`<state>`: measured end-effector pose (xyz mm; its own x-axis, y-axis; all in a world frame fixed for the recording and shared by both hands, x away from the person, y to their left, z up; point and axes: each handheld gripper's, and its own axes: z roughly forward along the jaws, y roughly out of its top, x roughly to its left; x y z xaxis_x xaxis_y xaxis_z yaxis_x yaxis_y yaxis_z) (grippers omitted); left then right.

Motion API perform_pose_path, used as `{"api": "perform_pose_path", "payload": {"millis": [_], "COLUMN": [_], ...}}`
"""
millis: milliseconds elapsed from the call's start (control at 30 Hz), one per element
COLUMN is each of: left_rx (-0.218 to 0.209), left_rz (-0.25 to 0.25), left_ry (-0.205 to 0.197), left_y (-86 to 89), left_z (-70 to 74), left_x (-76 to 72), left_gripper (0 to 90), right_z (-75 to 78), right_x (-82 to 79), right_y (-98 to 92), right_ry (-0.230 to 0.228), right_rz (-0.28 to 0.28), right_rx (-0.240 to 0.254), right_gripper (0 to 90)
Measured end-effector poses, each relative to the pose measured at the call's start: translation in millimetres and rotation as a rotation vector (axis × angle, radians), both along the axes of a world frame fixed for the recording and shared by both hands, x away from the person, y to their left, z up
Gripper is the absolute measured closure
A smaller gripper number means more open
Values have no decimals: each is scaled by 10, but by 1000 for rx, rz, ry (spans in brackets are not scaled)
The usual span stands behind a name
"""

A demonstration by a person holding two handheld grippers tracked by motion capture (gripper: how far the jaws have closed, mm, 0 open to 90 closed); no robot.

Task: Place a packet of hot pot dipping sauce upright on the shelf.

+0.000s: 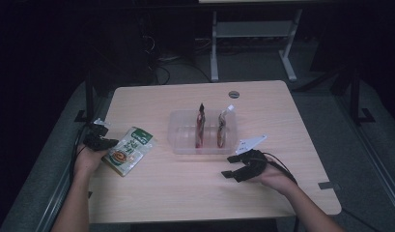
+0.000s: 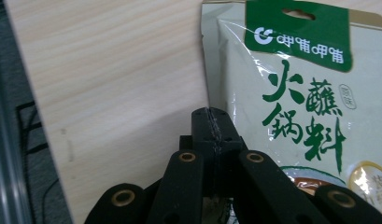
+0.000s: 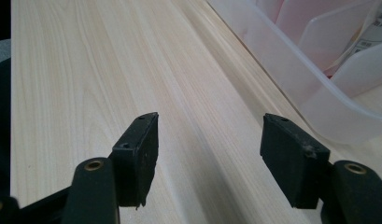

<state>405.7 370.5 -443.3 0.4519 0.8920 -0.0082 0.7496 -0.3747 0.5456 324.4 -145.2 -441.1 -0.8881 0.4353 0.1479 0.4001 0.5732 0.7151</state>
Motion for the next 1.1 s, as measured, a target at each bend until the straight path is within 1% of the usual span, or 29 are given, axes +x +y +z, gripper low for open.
{"api": "perform_pose_path", "payload": {"millis": [33, 100, 167, 233, 267, 300, 367, 400, 500, 533, 633, 800, 833, 867, 967, 1000, 1033, 1100], "left_rx": [5, -10, -21, -21, -15, -17, -22, -31, -38, -35, -31, -32, -42, -46, -55, -51, -54, -44], "left_rz": [-16, -38, -81, -107, -127, -133, -166, -166, -202, -218, -249, -295, -303, -321, -348, -359, -363, -380], "left_ry": [1, 6, 15, 21, 26, 27, 38, 42, 56, 64, 79, 87, 89, 93, 97, 102, 100, 99], "left_y": [-16, -54, -103, -151, -187, -215, -284, -312, -400, -433, -505, -635, -663, -698, -796, -834, -875, -955], "left_z": [5, 0, -2, -1, 3, 2, 3, 0, 2, 7, 15, 18, 13, 12, 11, 17, 19, 31], "left_x": [-12, -37, -58, -75, -88, -98, -124, -139, -200, -235, -315, -464, -493, -528, -616, -650, -686, -753], "left_gripper": [898, 898, 898, 898, 898, 898, 898, 898, 898, 898, 898, 898, 898, 898, 898, 898, 898, 898], "right_z": [4, 6, 8, 12, 13, 13, 15, 16, 22, 27, 35, 49, 51, 51, 54, 56, 59, 61], "right_x": [-2, -2, -2, -3, -4, -5, -6, -4, -1, -8, -8, -8, -8, -7, -6, -5, -6, -5], "right_y": [-3, -9, -11, -12, -11, -11, -13, -16, -24, -23, -33, -42, -41, -40, -34, -32, -29, -28], "right_ry": [-1, -5, -4, -4, -5, -7, -7, -10, -13, -6, -12, -16, -17, -17, -17, -19, -18, -19], "right_rz": [-1, 2, 0, 0, 1, 2, 2, 3, 2, -1, -2, -6, -6, -4, -4, -2, -3, -2], "right_rx": [2, 4, 4, 7, 7, 8, 9, 10, 6, 10, 15, 17, 15, 15, 16, 16, 16, 15], "right_gripper": [368, 369, 370, 370, 370, 370, 371, 371, 371, 372, 372, 371, 371, 371, 371, 371, 371, 371]}}
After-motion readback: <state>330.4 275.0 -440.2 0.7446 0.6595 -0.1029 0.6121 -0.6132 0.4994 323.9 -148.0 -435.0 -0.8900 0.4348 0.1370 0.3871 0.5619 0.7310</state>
